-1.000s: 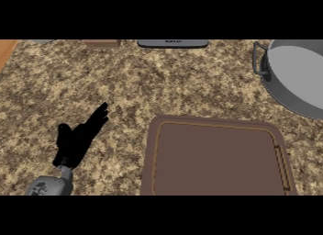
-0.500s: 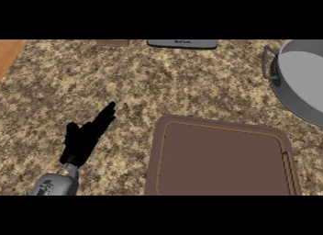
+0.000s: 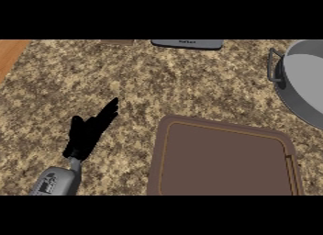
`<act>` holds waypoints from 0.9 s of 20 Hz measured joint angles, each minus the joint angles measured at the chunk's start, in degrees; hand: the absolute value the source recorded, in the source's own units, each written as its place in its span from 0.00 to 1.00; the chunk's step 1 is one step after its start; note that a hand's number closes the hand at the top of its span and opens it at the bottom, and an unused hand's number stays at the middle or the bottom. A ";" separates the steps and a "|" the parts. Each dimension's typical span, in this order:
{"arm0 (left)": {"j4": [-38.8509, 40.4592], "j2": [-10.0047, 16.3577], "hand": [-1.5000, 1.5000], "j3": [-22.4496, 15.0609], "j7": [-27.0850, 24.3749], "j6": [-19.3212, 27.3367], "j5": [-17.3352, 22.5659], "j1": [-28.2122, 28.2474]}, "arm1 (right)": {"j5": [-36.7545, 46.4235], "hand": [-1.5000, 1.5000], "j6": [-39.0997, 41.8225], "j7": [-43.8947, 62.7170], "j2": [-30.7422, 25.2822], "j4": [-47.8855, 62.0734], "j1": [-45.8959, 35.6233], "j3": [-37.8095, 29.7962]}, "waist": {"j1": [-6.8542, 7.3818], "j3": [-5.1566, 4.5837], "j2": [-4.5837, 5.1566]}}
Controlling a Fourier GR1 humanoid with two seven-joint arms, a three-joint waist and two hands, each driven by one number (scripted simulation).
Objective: Pick the sweet potato from the tray and place it in the pot
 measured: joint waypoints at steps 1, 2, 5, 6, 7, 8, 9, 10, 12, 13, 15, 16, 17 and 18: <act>0.19 -0.10 0.50 -0.13 -0.37 0.11 -0.27 0.28 | 1.35 1.00 -0.88 -0.20 0.74 0.45 -1.26 1.16 | 0.01 -0.02 -0.03; 0.20 -0.05 0.50 -0.24 -0.33 0.12 -0.49 0.30 | 2.69 1.00 -1.52 -0.09 1.65 0.88 -2.74 2.38 | 0.04 -0.05 -0.06; 0.78 -0.05 0.50 0.02 -0.81 -0.21 -0.38 0.16 | 6.39 1.00 -3.11 -0.89 3.55 2.98 -6.53 5.37 | 0.05 -0.08 -0.02; 1.06 0.37 0.50 0.29 -1.13 -0.65 -0.23 0.35 | 7.73 1.00 -4.10 -1.27 4.45 3.67 -7.56 6.36 | -0.03 -0.10 -0.03; 0.87 0.10 0.50 0.15 -1.07 -0.54 -0.25 0.56 | 9.31 1.00 -4.99 -1.63 4.84 4.20 -8.59 7.48 | -0.14 -0.10 -0.09; 0.83 -0.08 0.50 -0.02 -1.46 -0.46 -0.42 0.89 | 11.01 1.00 -6.34 -1.77 5.29 4.69 -9.54 8.59 | -0.16 -0.12 -0.10; 1.08 -0.09 0.50 0.04 -1.47 -0.46 -0.49 0.73 | 12.71 1.00 -8.17 -1.58 5.92 5.10 -10.60 9.62 | -0.23 -0.13 -0.10; 0.58 -0.02 0.50 0.04 -1.05 -0.41 -0.49 0.76 | 14.56 1.00 -10.16 -1.26 6.37 5.32 -11.37 10.78 | -0.26 -0.14 -0.17; 0.51 -0.56 0.50 -0.26 -0.62 0.04 -0.79 0.49 | 18.34 1.00 -14.38 0.29 7.62 6.01 -13.13 13.11 | -0.17 -0.17 -0.13; 0.56 -0.52 0.50 -0.23 -0.69 0.00 -0.81 0.60 | 20.26 1.00 -16.29 1.31 8.30 6.51 -14.00 14.32 | -0.08 -0.18 -0.09; 0.93 -0.33 0.50 0.03 -1.15 -0.19 -0.80 0.80 | 23.77 1.00 -18.66 3.08 9.94 8.13 -15.69 16.66 | -0.27 -0.22 -0.12; 1.35 -0.17 0.50 0.33 -1.35 -0.46 -0.62 0.57 | 25.37 1.00 -18.78 4.26 10.89 9.21 -16.52 17.89 | -0.31 -0.23 -0.08; 1.42 0.00 0.50 0.52 -1.36 -0.56 -0.60 0.36 | 26.93 1.00 -18.56 5.53 11.65 10.35 -17.41 19.08 | -0.32 -0.24 -0.07; 1.36 0.23 0.50 0.68 -1.60 -0.77 -0.52 0.55 | 28.39 1.00 -18.11 6.96 12.49 11.60 -17.91 20.28 | -0.19 -0.25 -0.05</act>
